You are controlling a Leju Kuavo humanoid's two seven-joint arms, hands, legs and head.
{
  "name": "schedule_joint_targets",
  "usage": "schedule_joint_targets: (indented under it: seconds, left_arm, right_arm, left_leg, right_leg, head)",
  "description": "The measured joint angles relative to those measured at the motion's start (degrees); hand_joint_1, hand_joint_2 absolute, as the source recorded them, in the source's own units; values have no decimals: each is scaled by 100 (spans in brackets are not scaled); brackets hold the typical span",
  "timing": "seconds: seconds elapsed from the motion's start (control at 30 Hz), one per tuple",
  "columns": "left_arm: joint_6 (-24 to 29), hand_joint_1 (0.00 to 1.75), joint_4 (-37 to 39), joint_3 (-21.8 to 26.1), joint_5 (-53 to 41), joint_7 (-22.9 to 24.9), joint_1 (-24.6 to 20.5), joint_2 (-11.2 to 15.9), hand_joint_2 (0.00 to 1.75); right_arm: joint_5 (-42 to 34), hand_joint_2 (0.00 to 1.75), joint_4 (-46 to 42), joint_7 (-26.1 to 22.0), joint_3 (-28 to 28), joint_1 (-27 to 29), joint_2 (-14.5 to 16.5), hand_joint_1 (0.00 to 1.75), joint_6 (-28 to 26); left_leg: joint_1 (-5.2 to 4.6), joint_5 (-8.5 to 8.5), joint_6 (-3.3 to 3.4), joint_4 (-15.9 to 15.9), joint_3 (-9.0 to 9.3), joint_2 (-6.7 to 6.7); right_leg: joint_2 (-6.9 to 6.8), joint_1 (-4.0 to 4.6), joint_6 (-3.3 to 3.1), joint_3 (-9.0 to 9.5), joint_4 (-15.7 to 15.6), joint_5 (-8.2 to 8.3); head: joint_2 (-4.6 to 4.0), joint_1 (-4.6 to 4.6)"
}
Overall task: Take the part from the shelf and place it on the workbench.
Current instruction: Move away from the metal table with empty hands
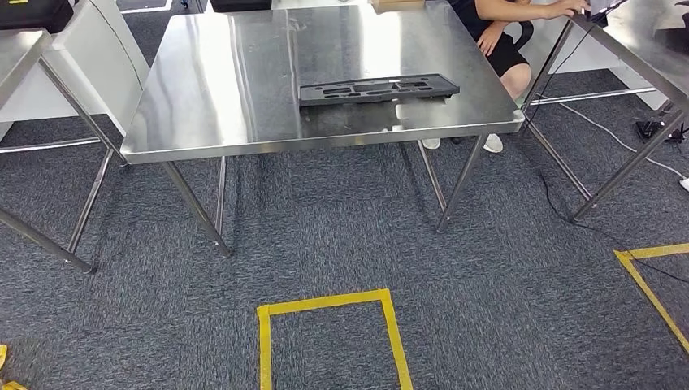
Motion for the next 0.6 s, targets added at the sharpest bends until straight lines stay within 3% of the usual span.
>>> schedule_joint_targets:
  seconds: [0.07, 0.1, 0.17, 0.23, 0.3, 0.37, 0.4, 0.43, 0.47, 0.5, 0.53, 0.6]
  left_arm:
    - [-12, 0, 15, -1, -21, -3, -27, 16, 0]
    - [-20, 0, 22, -2, -35, -7, -42, 22, 0]
    - [-47, 0, 40, -6, -70, -25, -56, 31, 0]
    - [-81, 0, 84, -13, -117, -65, -58, 41, 0]
    - [-110, 0, 137, -25, -168, -117, -72, 58, 0]
    - [-134, 0, 184, -44, -207, -161, -96, 81, 0]
    - [-141, 0, 210, -51, -220, -178, -103, 89, 0]
    - [-144, 0, 233, -57, -231, -190, -109, 94, 0]
    - [-145, 0, 254, -60, -235, -196, -113, 97, 0]
    - [-145, 0, 270, -61, -237, -199, -115, 97, 0]
    - [-145, 0, 286, -61, -238, -200, -119, 98, 0]
    - [-145, 0, 310, -63, -239, -201, -127, 98, 0]
  right_arm:
    - [9, 0, 60, 25, -1, 0, 11, 0, 20]
    - [15, 0, 80, 35, -2, -5, 15, 0, 29]
    - [34, 0, 115, 61, -2, -17, 23, 0, 69]
    - [79, 0, 146, 84, -1, -25, 39, 0, 132]
    - [147, 0, 168, 94, 3, -31, 75, 0, 187]
    - [223, 0, 174, 93, 13, -65, 115, 0, 224]
    - [255, 0, 176, 93, 18, -92, 129, 0, 240]
    - [274, 0, 177, 93, 20, -118, 138, 0, 256]
    - [286, 0, 177, 95, 20, -138, 145, 0, 268]
    - [294, 0, 177, 97, 21, -153, 149, 0, 275]
    - [298, 0, 177, 98, 22, -165, 151, 0, 280]
    - [303, 0, 177, 97, 25, -198, 153, 0, 280]
  left_leg:
    - [-19, -108, 47, -740, 541, -15]
    - [-35, -208, 73, -979, 676, -21]
    - [-67, -249, 127, -1088, 688, -21]
    - [-64, -160, 231, -1116, 591, -1]
    - [-51, -5, 346, -1144, 426, 30]
    - [-59, 149, 380, -1139, 240, 50]
    - [-63, 229, 373, -1135, 145, 62]
    - [-66, 305, 365, -1131, 58, 73]
    - [-68, 385, 355, -1127, -33, 82]
    - [-68, 466, 341, -1124, -117, 86]
    - [-68, 542, 323, -1122, -194, 86]
    - [-85, 685, 268, -1116, -312, 82]
  right_leg:
    - [0, 16, 72, -133, 86, 77]
    - [-3, 26, 108, -170, 111, 112]
    - [-11, 28, 167, -212, 112, 189]
    - [0, 29, 208, -280, 147, 191]
    - [27, 24, 169, -431, 465, -143]
    - [49, 10, 107, -600, 1128, -666]
    - [55, 7, 120, -638, 1464, -824]
    - [59, 5, 162, -617, 1682, -863]
    - [61, 3, 223, -511, 1741, -799]
    - [62, 2, 279, -289, 1571, -669]
    - [65, 2, 309, 14, 1225, -561]
    - [76, 29, 263, 711, 258, -582]
  head:
    - [0, 3]
    - [0, 4]
    - [0, 6]
    - [0, 5]
    - [0, 19]
    - [0, 38]
    - [0, 42]
    - [0, 42]
    - [0, 43]
    - [0, 44]
    - [0, 46]
    - [0, 43]
